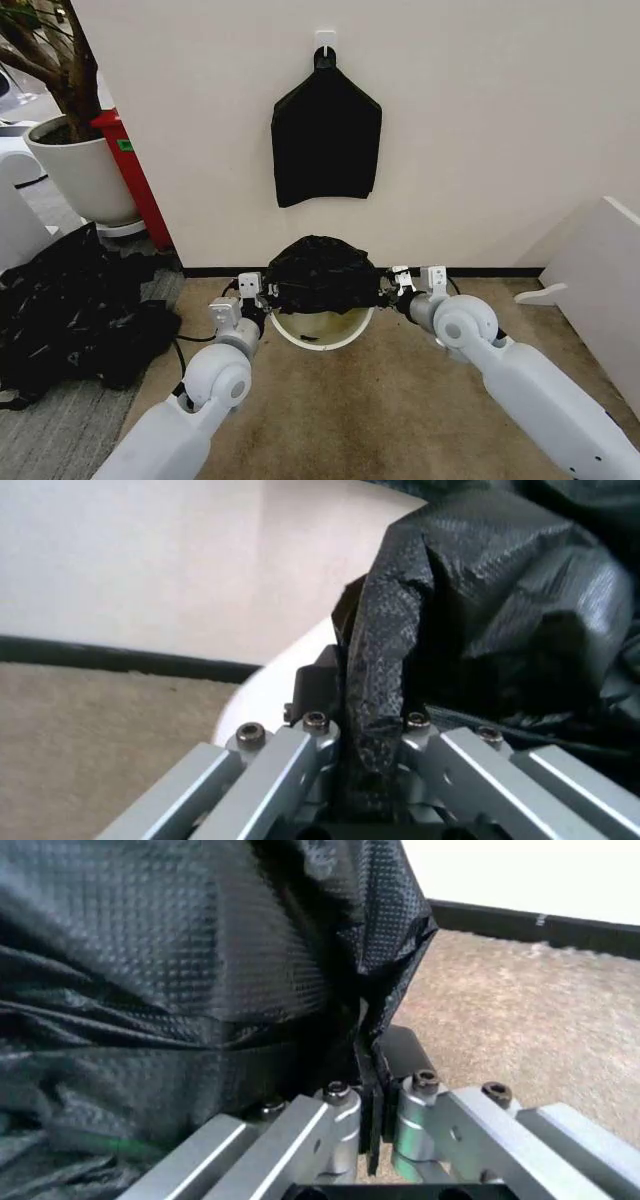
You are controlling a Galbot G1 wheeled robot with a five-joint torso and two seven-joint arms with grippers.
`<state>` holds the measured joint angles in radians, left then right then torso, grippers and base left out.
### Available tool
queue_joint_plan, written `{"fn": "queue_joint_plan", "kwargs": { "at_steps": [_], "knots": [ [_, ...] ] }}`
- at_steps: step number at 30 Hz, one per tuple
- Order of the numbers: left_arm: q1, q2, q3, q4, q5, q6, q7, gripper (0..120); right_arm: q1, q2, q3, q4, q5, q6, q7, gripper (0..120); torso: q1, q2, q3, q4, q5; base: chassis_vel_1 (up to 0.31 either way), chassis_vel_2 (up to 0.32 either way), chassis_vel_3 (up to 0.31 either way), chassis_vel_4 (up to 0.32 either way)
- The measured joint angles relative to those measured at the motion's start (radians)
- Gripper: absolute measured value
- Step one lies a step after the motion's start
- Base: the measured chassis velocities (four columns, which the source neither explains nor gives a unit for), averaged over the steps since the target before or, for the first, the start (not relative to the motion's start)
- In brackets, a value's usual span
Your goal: Place the garbage bag over the trash bin.
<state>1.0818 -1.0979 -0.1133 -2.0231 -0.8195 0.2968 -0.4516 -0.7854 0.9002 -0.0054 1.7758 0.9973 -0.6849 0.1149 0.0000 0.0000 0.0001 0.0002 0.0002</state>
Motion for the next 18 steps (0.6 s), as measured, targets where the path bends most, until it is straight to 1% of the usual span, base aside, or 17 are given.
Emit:
{"fn": "queue_joint_plan", "kwargs": {
  "at_steps": [1,2,3,6,7,8,10,11,12,13,18],
  "knots": [
    [0.0,-0.003,0.0,0.0,-0.015,-0.004,0.006,2,-0.001,-0.006,0.001,-0.019,-0.046,0.008,-0.062,0,0.0,0.0,0.0,0.0,0.0,0.0,0.0,0.0,0.0],
    [0.0,-0.004,0.0,0.0,-0.019,-0.007,0.009,2,-0.002,-0.008,0.001,-0.023,-0.058,0.011,-0.076,0,0.0,0.0,0.0,0.0,0.0,0.0,0.0,0.0,0.0],
    [0.0,-0.006,0.0,0.001,-0.029,-0.015,0.019,2,-0.005,-0.016,0.001,-0.039,-0.106,0.026,-0.133,0,0.0,0.0,0.0,-0.0002,-0.0001,0.0,0.0,0.0,0.0],
    [-0.003,-0.011,0.001,0.007,-0.05,-0.024,0.029,2,-0.006,-0.02,0.001,-0.045,-0.125,0.034,-0.154,0,0.0,0.0,0.0,-0.0003,-0.0001,0.0,0.0,0.0,0.0],
    [-0.005,-0.013,0.001,0.011,-0.057,-0.026,0.031,2,-0.014,-0.029,0.003,-0.052,-0.161,0.053,-0.187,0,0.0,0.0,0.0,-0.0002,-0.0002,0.0,0.0,0.0,0.0],
    [-0.007,-0.014,0.001,0.015,-0.058,-0.027,0.031,2,-0.017,-0.03,0.006,-0.048,-0.163,0.056,-0.181,0,0.0,0.0,0.0,-0.0002,-0.0001,0.0,0.0,0.0,0.0],
    [-0.01,-0.018,0.003,0.032,-0.06,-0.028,0.032,2,-0.028,-0.031,0.014,-0.018,-0.156,0.065,-0.121,0,0.0,0.0,0.0,-0.0001,0.0,0.0,0.0,0.0,0.0],
    [-0.012,-0.019,0.004,0.04,-0.06,-0.028,0.032,2,-0.033,-0.032,0.017,0.0,-0.145,0.068,-0.086,4,0.0,0.0,0.0,-0.0002,-0.0001,0.0,0.0,0.0,0.0],
    [-0.015,-0.023,0.004,0.055,-0.06,-0.029,0.032,2,-0.043,-0.036,0.023,0.035,-0.118,0.069,-0.026,10,0.0,0.0,0.0,-0.0001,-0.0003,0.0,0.0,0.0,0.0],
    [-0.015,-0.023,0.004,0.055,-0.06,-0.029,0.032,2,-0.043,-0.036,0.023,0.035,-0.118,0.069,-0.026,10,0.0,0.0,0.0,-0.0001,-0.0003,0.0,0.0,0.0,0.0],
    [-0.036,-0.039,0.006,0.116,-0.061,-0.033,0.031,2,-0.078,-0.062,0.037,0.137,-0.039,0.069,0.116,28,0.0,0.0,0.0,-0.0002,-0.0003,0.0,0.0,0.0,0.0]
  ]
}}
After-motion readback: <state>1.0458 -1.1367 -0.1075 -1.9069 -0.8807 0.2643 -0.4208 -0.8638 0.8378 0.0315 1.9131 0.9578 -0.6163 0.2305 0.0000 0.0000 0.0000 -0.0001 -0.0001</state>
